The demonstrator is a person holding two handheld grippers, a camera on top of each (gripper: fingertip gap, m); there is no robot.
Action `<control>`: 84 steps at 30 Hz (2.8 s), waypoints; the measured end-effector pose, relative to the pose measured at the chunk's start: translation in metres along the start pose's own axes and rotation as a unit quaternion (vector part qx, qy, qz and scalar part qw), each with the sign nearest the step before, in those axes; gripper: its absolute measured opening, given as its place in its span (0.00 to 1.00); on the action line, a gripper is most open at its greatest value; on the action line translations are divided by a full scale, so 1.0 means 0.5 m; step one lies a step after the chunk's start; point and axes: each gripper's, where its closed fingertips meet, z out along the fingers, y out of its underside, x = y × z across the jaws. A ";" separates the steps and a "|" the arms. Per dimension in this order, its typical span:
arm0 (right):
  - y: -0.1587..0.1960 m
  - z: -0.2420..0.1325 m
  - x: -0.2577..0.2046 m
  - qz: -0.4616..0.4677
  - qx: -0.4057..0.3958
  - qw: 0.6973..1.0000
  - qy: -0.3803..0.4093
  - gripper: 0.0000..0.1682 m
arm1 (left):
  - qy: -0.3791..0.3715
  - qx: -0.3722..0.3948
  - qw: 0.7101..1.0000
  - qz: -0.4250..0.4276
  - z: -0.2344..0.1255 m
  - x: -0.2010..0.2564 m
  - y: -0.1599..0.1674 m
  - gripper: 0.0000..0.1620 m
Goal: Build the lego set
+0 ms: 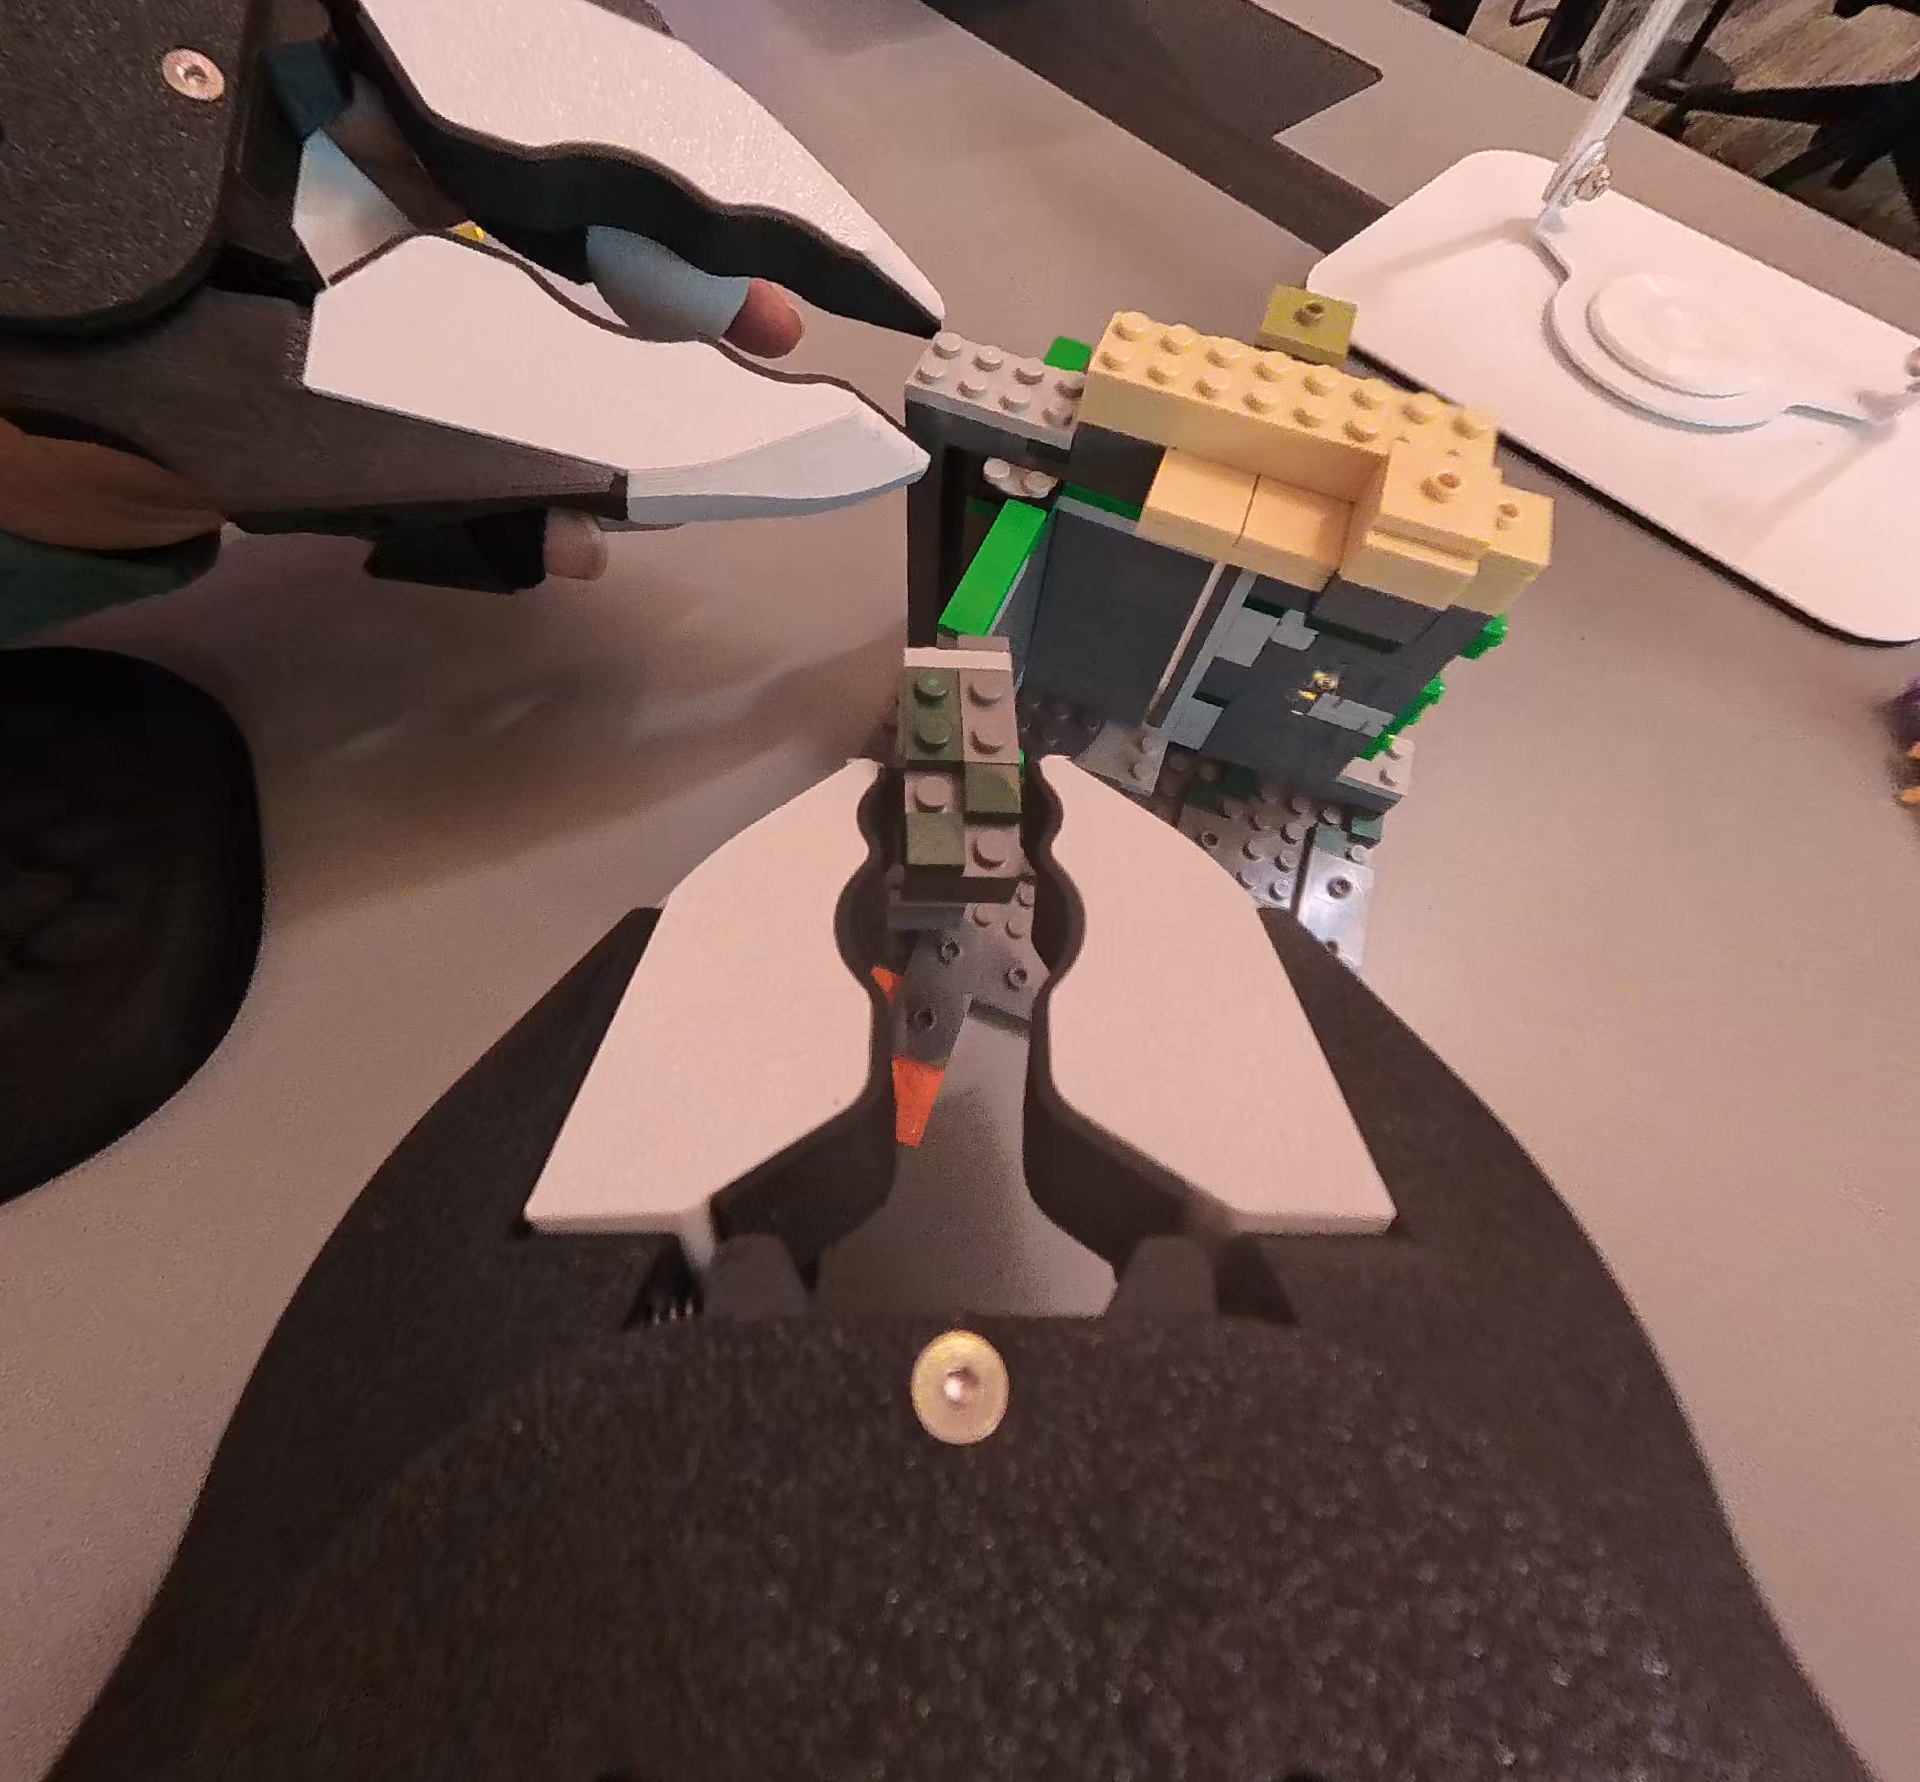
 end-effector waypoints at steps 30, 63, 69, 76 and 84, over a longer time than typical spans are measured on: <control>-0.003 0.023 -0.013 0.024 0.013 0.999 0.024 0.16 | 0.005 -0.004 1.000 -0.002 0.001 0.004 0.002 0.15; 0.059 -0.068 -0.027 -0.016 -0.050 0.998 -0.031 0.24 | 0.029 -0.023 0.999 -0.003 0.023 0.017 0.033 0.17; 0.102 -0.048 -0.051 -0.059 -0.099 0.993 -0.006 0.26 | 0.028 -0.026 0.999 -0.004 0.023 0.016 0.035 0.17; 0.094 -0.047 -0.023 -0.049 -0.087 0.995 0.017 0.13 | 0.030 -0.028 0.999 -0.001 0.021 0.017 0.035 0.17; 0.074 -0.062 0.022 -0.058 -0.118 0.991 0.013 0.11 | 0.043 -0.035 0.998 0.021 0.006 0.039 0.030 0.13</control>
